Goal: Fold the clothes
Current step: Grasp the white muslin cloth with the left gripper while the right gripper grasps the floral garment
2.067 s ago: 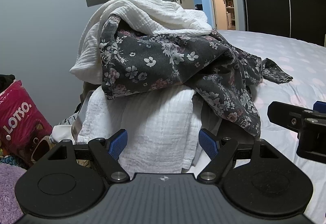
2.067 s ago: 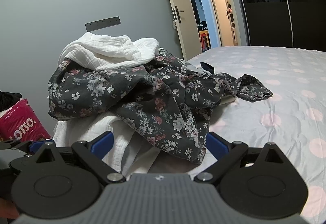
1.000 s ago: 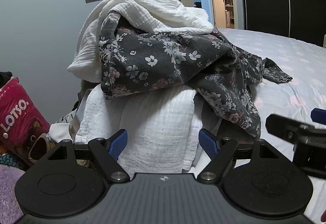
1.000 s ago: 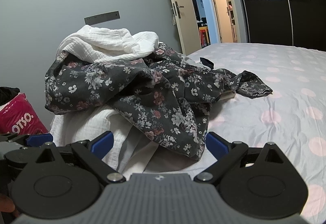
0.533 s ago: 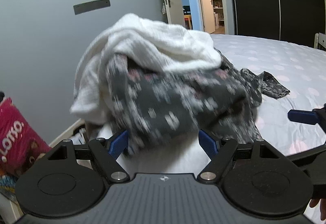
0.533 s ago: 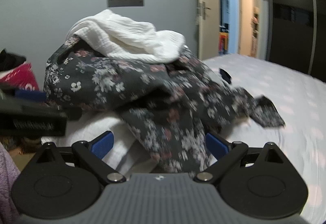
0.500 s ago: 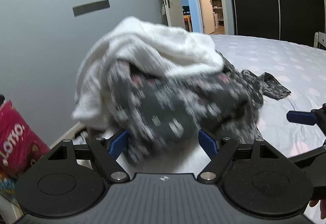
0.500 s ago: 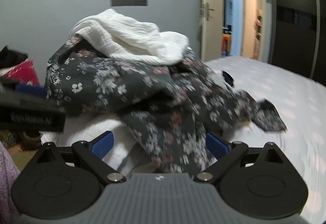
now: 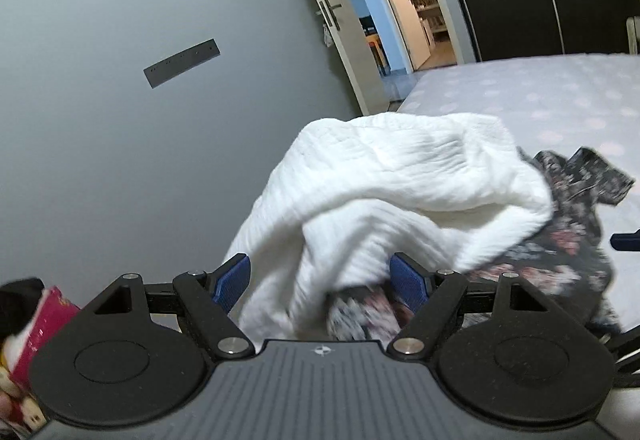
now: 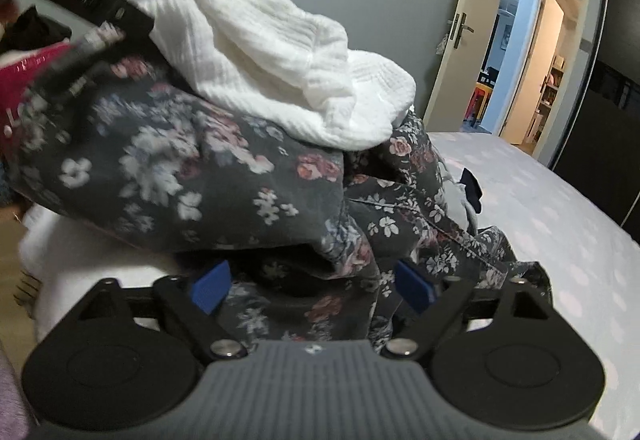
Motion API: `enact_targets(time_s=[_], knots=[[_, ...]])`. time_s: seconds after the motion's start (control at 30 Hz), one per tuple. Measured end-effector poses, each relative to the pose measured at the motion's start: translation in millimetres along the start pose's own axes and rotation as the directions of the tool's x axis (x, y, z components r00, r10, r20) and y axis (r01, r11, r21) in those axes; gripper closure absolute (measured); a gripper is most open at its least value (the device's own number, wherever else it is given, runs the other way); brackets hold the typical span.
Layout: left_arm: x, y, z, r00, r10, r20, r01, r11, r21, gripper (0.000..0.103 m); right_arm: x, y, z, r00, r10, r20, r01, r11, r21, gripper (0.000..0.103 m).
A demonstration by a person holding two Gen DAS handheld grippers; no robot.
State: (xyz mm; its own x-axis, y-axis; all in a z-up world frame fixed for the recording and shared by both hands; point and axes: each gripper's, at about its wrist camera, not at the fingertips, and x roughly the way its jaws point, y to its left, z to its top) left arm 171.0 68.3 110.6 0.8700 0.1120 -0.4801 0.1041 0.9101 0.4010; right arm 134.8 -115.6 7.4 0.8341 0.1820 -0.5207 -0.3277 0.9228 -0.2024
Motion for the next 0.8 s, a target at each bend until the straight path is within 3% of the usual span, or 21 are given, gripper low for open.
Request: enact_targets(time_s=[0.07,0.1,0.17,0.2,0.27,0.33,0.43,0.57,0.6,0.7,0.8], knots=[[11,0,3,1.0,-0.008,0.01,0.008,1.0,-0.001,0.026,4,-2,3,1.0,0.0,0.007,0.0,1.0,0.014,0.038],[15,0,5,1.0,-0.011,0.016,0.011,1.0,-0.006,0.027,5,-4,6,1.0,0.009,0.008,-0.009,1.0,0.029,0.042],[18,1,8,0.999,-0.025,0.027,0.026,1.0,-0.016,0.039,5,-7,10,1.0,0.025,0.007,-0.025,0.998,0.058,0.067],[18,2,9,0.999,-0.037,0.032,0.038,0.999,-0.02,0.053,4,-8,11,0.999,0.031,0.005,-0.032,0.997,0.07,0.073],[18,10,14,0.996,-0.08,0.038,0.082,0.995,-0.06,0.063,-2,-9,14,1.0,0.023,0.008,-0.023,0.996,0.087,0.087],[20,15,20,0.997,-0.076,0.018,0.077,0.993,-0.088,0.075,-13,-12,16,1.0,-0.003,0.027,0.0,0.995,0.097,0.09],[16,21,29,0.997,-0.075,0.026,0.077,0.992,-0.103,0.079,-31,-15,25,0.995,-0.078,0.055,0.073,0.994,0.086,0.097],[-1,29,42,0.993,-0.105,0.062,0.113,0.983,-0.145,0.082,-60,-29,39,0.978,-0.184,0.096,0.177,0.981,0.08,0.099],[-4,31,46,0.992,-0.107,0.073,0.118,0.98,-0.159,0.088,-67,-34,42,0.972,-0.211,0.102,0.203,0.976,0.078,0.099],[-13,37,56,0.993,-0.046,0.109,0.064,0.984,-0.164,0.093,-85,-54,43,0.957,-0.281,0.074,0.273,0.957,0.101,0.099],[-10,40,57,0.994,-0.066,0.084,0.079,0.984,-0.16,0.094,-103,-81,33,0.938,-0.345,0.034,0.334,0.927,0.173,0.099]])
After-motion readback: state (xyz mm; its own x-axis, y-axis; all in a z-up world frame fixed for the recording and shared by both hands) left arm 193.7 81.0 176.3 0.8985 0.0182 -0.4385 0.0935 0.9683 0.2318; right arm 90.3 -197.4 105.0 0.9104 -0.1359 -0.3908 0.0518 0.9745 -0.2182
